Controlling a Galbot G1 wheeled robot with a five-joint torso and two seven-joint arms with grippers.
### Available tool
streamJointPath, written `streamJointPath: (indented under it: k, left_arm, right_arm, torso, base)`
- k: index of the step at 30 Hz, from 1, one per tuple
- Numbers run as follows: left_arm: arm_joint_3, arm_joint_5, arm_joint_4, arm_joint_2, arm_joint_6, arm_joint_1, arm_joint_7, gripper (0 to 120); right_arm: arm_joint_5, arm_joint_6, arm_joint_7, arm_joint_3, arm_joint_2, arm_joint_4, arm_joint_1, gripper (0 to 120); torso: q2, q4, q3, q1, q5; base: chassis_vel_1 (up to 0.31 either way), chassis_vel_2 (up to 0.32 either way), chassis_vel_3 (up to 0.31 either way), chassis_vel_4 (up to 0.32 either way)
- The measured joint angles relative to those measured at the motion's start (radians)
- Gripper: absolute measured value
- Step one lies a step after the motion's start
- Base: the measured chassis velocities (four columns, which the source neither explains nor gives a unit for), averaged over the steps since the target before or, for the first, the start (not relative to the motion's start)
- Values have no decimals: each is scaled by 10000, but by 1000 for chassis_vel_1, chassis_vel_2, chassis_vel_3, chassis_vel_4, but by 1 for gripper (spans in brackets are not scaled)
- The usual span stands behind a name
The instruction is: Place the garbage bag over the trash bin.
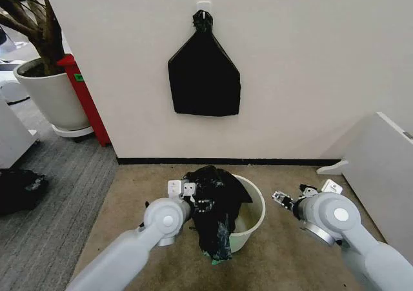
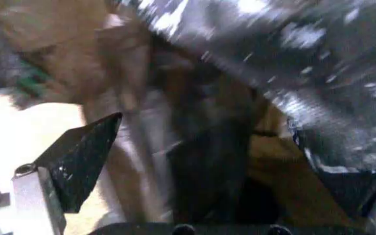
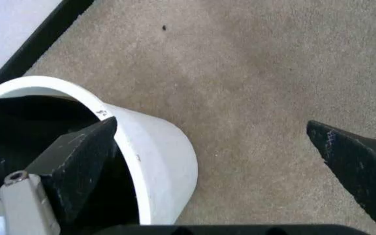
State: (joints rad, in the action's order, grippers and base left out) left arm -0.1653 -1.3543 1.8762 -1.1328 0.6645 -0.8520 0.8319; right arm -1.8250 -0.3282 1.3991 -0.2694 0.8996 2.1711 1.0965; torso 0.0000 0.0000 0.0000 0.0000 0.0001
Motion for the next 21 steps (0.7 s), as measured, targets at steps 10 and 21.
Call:
streamJointPath:
  k: [10, 21]
  left_arm:
    - [-154, 102, -738, -702, 41, 278, 877, 100]
    - [-166, -107, -783, -819, 128, 396, 1743, 100]
  right_arm:
    - [79, -57, -49, -80, -28, -46, 103, 100]
    - [310, -104, -145, -1, 59, -170, 188, 100]
  torso:
    - [0, -1, 0, 0, -1]
    - [0, 0, 0, 0, -1]
  base:
    - [0, 0, 0, 0]
    - [0, 0, 0, 0]
